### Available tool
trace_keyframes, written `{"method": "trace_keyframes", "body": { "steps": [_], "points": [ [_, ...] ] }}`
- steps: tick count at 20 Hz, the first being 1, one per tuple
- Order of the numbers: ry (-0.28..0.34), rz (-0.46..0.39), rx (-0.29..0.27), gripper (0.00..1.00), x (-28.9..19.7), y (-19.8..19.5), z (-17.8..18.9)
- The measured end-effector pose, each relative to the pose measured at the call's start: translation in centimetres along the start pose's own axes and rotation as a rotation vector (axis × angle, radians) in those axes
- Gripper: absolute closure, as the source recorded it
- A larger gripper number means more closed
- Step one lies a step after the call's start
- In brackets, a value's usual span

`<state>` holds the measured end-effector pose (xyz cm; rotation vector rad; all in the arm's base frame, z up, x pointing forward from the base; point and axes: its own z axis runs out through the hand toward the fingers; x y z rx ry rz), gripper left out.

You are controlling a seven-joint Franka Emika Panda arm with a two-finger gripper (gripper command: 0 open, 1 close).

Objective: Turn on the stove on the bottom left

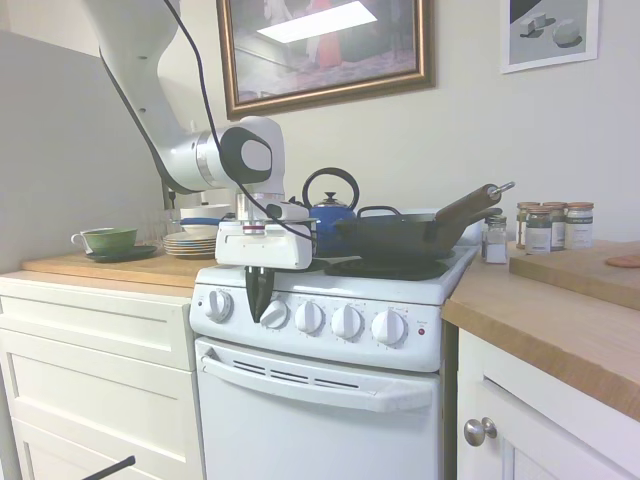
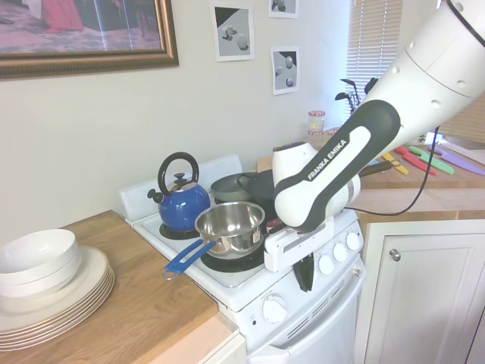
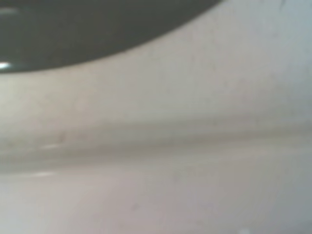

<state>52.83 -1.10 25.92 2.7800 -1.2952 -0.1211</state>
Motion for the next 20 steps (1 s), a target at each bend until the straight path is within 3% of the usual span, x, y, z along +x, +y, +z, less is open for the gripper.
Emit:
{"method": "trace_keyframes", "body": {
  "steps": [10,20],
  "points": [
    [0.08,-0.006,-0.065,1.0,-0.8,-0.6,0.3],
    [0.108,-0.011,-0.087,1.0,-1.3,-1.0,0.6]
  ]
}}
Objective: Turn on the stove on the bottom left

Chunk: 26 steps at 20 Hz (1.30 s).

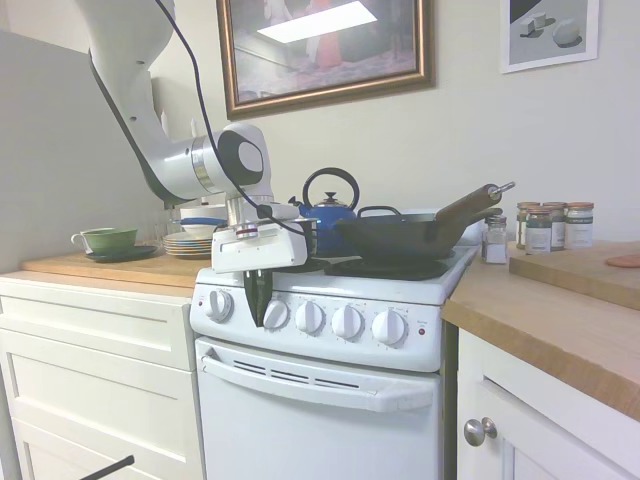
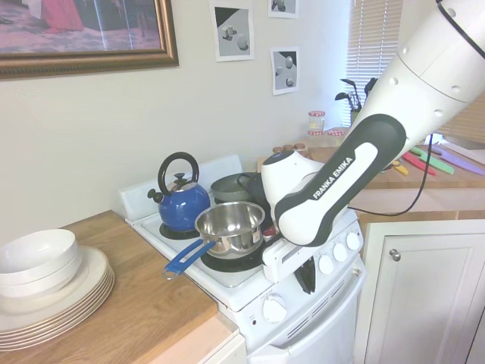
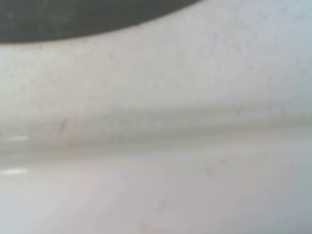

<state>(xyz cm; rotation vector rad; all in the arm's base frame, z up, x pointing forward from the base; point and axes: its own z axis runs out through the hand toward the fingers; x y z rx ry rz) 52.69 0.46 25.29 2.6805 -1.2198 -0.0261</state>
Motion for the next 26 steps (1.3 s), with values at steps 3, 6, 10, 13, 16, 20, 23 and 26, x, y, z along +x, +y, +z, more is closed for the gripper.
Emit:
{"method": "trace_keyframes", "body": {
  "steps": [3,6,10,13,16,20,23,26],
  "points": [
    [-0.002,0.002,0.001,1.0,0.0,0.0,0.0],
    [-0.006,0.001,0.001,1.0,0.0,0.0,0.1],
    [-0.005,-0.008,0.004,1.0,-0.4,-0.2,0.5],
    [0.002,-0.024,0.006,1.0,-0.9,-0.4,0.6],
    [0.014,-0.047,0.014,1.0,-1.7,-0.7,0.9],
    [0.031,-0.077,0.017,1.0,-2.6,-1.1,1.1],
    [0.046,-0.087,0.04,1.0,-3.4,-1.2,0.7],
    [0.071,-0.088,0.083,1.0,-3.9,-1.0,-1.0]
  ]
}}
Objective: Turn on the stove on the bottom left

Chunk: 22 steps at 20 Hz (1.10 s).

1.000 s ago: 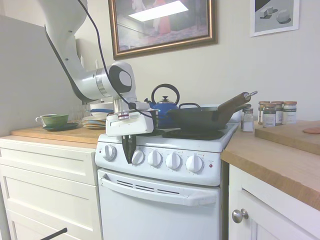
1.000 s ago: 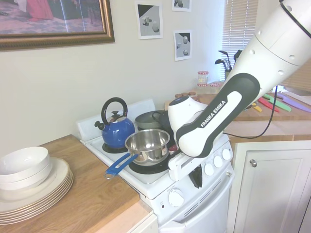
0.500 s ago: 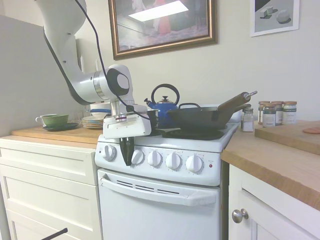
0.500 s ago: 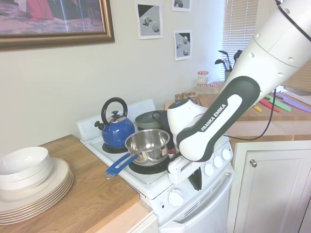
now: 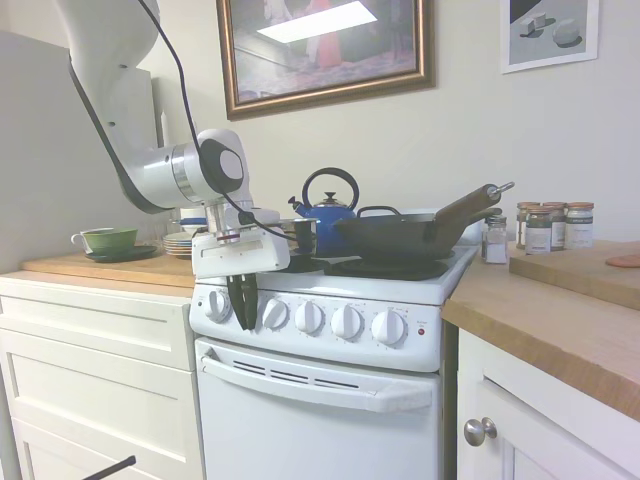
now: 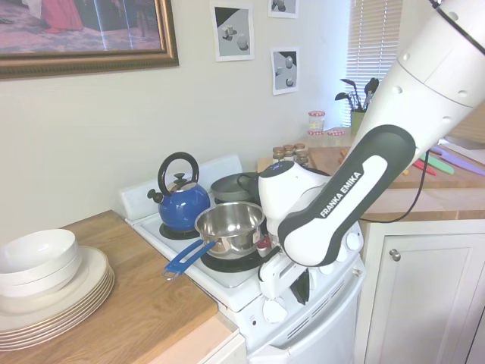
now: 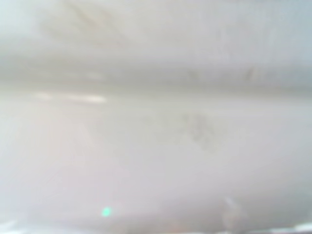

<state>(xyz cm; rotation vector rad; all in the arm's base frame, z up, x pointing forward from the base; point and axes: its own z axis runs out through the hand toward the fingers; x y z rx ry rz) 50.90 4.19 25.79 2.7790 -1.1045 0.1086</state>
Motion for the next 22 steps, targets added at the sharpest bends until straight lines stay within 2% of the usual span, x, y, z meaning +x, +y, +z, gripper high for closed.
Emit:
{"method": "trace_keyframes", "body": {
  "steps": [4,5,14,22],
  "points": [
    [0.02,0.009,0.029,1.0,-0.4,1.1,-2.1],
    [0.023,0.014,0.033,0.0,-0.5,1.4,-2.4],
    [0.034,0.085,0.079,0.0,-1.0,5.6,-5.2],
    [0.013,0.127,0.104,0.0,-0.9,7.1,-5.8]
  ]
}}
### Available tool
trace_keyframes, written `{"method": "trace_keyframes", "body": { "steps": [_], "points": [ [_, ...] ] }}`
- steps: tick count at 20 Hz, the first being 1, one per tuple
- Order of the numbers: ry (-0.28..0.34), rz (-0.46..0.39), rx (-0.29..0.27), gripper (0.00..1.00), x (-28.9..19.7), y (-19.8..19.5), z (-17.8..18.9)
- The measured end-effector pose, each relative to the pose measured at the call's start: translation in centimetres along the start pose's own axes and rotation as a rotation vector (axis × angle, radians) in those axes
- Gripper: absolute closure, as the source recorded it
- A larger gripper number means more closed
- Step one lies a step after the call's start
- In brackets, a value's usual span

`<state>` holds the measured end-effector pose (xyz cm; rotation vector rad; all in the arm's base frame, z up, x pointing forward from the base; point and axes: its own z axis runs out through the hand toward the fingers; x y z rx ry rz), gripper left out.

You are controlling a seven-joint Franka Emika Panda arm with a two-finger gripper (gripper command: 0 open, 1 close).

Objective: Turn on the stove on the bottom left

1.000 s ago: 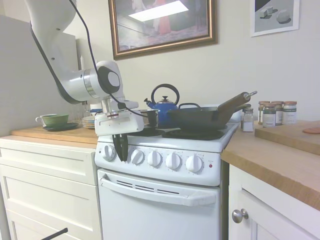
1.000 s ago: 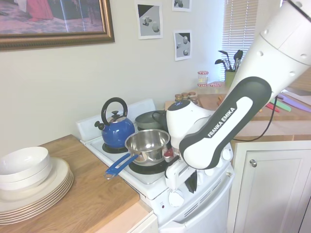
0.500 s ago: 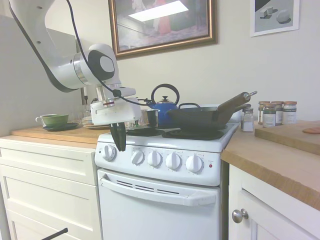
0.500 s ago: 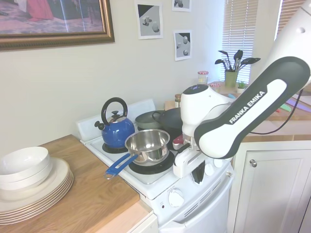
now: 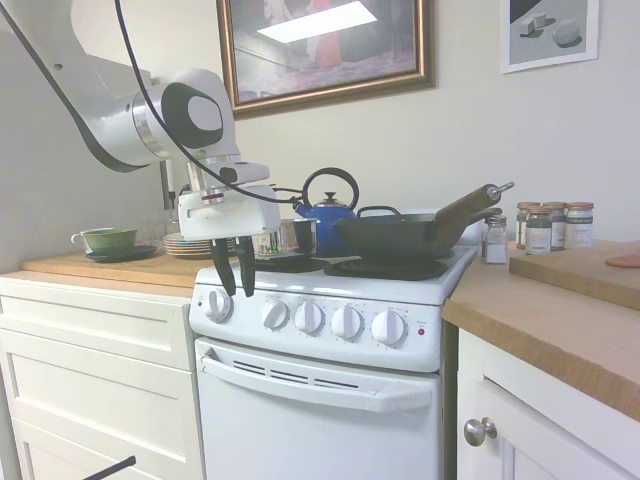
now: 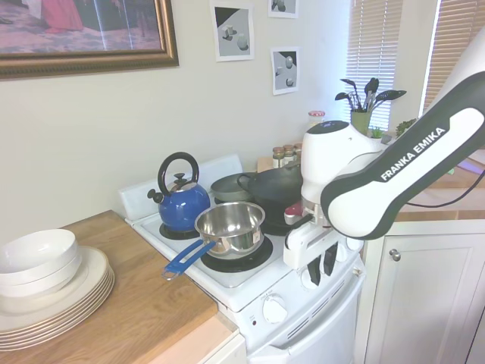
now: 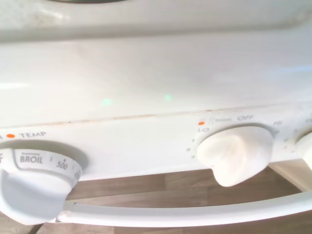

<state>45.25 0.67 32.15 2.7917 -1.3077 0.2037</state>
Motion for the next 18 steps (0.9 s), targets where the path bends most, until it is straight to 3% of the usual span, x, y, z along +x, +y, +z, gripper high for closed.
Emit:
{"method": "trace_keyframes", "body": {
  "steps": [18],
  "points": [
    [-0.029,0.035,0.041,0.0,1.03,0.69,-0.68]
  ]
}}
